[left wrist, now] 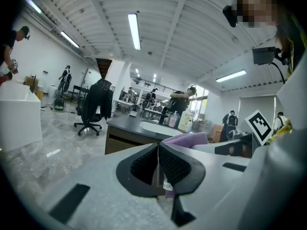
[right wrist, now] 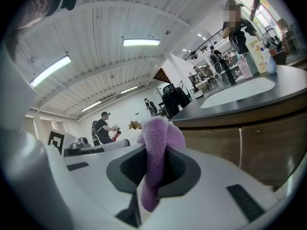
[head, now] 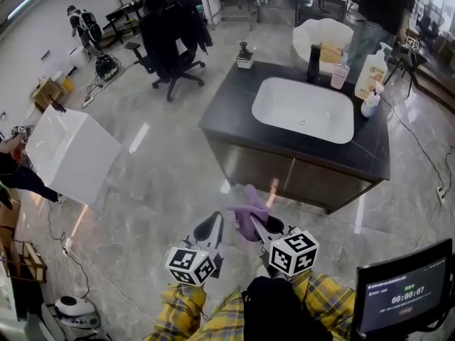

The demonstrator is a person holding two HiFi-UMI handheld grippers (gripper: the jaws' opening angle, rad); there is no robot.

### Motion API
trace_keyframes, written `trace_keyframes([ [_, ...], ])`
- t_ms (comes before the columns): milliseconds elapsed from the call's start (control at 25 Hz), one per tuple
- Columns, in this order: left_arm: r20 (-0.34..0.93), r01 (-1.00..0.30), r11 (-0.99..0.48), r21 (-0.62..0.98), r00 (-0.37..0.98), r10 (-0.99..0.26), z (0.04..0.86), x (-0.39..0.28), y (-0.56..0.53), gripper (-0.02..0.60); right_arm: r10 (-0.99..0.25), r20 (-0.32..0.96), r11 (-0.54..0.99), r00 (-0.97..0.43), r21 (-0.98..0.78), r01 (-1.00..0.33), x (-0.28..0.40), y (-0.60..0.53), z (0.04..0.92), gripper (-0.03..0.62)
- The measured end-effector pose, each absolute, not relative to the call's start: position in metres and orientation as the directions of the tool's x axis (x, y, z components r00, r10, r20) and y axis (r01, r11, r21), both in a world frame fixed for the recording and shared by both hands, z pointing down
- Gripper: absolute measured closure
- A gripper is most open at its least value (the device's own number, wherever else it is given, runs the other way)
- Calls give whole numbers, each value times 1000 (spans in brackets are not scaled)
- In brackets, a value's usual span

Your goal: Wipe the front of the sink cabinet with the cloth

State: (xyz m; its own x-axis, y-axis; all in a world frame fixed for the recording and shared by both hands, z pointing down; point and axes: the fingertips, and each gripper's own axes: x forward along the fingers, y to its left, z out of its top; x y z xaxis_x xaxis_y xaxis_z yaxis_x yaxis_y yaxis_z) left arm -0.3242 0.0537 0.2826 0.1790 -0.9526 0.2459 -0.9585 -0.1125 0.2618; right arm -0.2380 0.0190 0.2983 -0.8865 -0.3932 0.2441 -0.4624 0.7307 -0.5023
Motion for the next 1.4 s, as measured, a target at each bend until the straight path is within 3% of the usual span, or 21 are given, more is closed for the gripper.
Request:
trace_keyframes([
  [640,210,-950,-244,193,283,-936,283,-339,0,574,-459,271,690,-846,-490,-532,-244,-12,322,554],
  [1400,281,-920,-347,183,387,-878,340,-442,-80,574,-532,335,654,-778,-421,-628,-349,-85,375,554],
])
